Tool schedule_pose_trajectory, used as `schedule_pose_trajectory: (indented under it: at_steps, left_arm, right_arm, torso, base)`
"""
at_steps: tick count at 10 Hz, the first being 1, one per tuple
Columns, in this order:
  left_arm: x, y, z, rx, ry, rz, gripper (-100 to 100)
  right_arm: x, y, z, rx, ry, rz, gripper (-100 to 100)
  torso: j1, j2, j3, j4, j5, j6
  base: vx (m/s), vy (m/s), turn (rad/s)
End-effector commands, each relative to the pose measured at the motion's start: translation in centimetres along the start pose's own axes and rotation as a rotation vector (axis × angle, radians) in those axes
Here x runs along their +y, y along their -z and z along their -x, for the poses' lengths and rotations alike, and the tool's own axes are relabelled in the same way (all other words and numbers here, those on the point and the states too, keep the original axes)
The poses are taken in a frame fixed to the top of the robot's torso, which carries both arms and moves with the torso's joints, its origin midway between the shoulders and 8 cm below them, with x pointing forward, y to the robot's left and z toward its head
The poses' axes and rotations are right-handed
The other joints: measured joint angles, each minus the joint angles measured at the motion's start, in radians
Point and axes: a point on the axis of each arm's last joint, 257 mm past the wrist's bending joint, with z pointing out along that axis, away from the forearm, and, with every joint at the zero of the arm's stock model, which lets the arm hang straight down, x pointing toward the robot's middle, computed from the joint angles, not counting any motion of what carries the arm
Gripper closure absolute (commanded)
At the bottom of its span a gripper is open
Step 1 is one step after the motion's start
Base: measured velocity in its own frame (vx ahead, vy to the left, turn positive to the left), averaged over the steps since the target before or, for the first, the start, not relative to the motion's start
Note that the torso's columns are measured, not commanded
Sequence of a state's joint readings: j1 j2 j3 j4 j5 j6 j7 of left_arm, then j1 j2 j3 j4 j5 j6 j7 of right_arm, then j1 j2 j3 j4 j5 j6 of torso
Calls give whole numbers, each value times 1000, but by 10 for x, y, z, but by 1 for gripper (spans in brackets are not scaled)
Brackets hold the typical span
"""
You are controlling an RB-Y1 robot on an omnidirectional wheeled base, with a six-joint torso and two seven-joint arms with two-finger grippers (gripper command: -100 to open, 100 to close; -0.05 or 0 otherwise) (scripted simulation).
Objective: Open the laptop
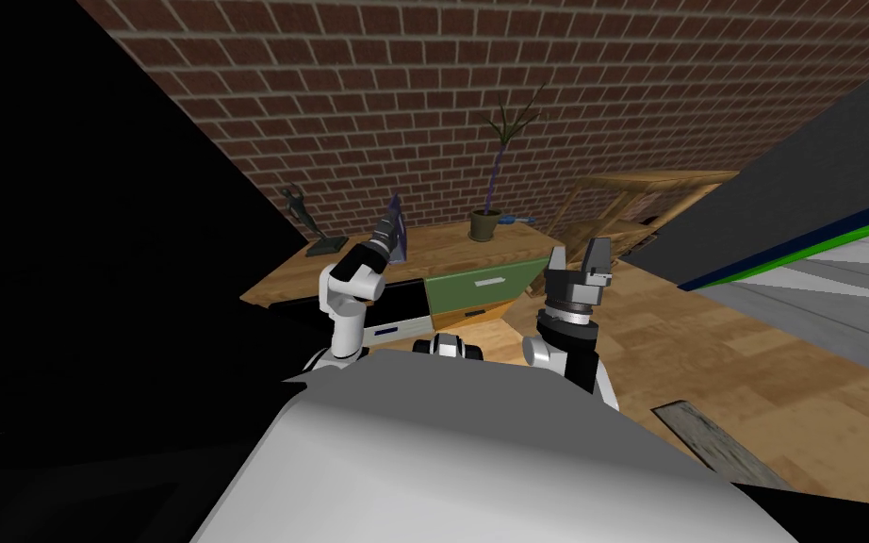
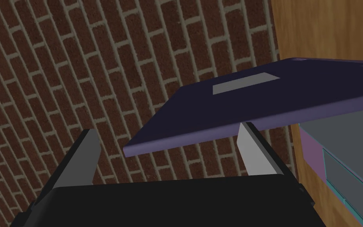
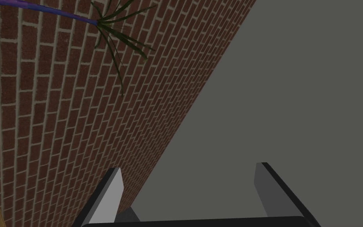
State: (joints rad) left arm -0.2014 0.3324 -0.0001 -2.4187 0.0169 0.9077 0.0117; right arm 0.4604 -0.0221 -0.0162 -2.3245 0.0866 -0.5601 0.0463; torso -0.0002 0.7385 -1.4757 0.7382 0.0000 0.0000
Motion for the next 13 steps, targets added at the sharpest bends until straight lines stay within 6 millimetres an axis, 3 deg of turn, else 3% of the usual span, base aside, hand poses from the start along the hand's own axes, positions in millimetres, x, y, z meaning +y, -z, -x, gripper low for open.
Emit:
schedule_pose_trajectory:
  at_steps: [1, 13]
  left_arm:
    - [3, 0, 13, -25, -36, 40, -100]
    - [9, 10, 84, -166, -188, 202, -100]
  right_arm:
    - [0, 0, 0, 0, 0, 0, 0]
    - [0, 0, 0, 0, 0, 0, 0]
  torso:
    - [1, 0, 0, 0, 0, 0]
    - [1, 0, 0, 0, 0, 0]
  base:
    - [25, -43, 4]
    - [27, -45, 8]
